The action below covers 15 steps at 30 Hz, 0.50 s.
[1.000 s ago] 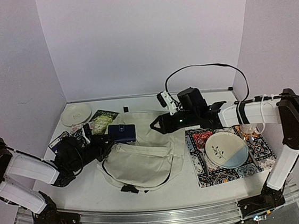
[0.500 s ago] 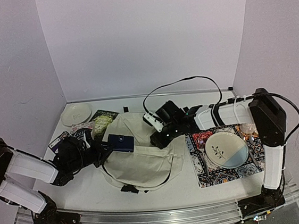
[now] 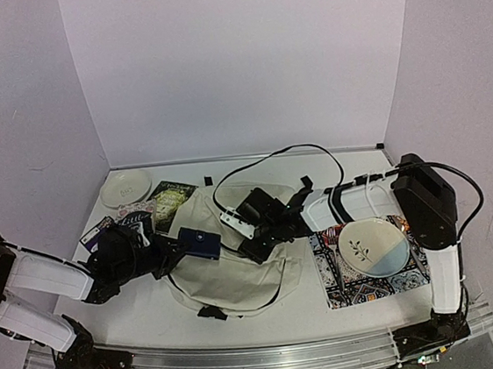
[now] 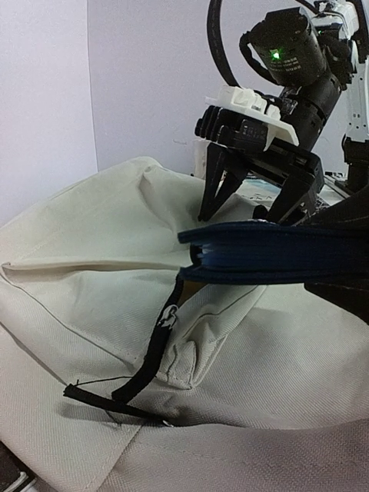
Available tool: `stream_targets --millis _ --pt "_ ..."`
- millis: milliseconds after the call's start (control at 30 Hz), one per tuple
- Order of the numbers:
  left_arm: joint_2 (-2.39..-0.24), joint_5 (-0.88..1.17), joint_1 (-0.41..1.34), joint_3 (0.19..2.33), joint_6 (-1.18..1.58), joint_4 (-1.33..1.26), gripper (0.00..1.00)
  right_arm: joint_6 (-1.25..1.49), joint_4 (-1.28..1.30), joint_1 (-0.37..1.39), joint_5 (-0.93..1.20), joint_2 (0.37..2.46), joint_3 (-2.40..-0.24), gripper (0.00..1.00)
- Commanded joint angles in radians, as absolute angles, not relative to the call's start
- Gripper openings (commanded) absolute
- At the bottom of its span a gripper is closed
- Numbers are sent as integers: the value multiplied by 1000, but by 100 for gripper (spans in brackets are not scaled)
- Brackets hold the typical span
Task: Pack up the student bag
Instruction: Pick up the lower front pocket of the student bag.
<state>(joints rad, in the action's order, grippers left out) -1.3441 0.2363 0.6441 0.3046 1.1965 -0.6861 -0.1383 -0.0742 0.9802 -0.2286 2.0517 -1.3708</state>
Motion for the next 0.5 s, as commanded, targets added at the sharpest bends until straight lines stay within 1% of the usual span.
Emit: stream_targets --millis 0,133,200,333,467 --pt "-1324 255 638 346 1163 -673 0 -170 -2 989 -409 2091 -1404 66" --pt "-1323 263 638 347 1159 -664 0 -228 -2 1001 -488 2100 -1408 66" --pt "-1326 269 638 351 1156 -658 0 -244 22 1005 -532 2103 -1405 63" --pt "-1341 288 638 361 1147 -648 0 -248 27 1006 -564 2094 -1402 53" --pt "-1359 308 638 369 1141 -639 0 -227 27 1006 -550 2085 -1424 42"
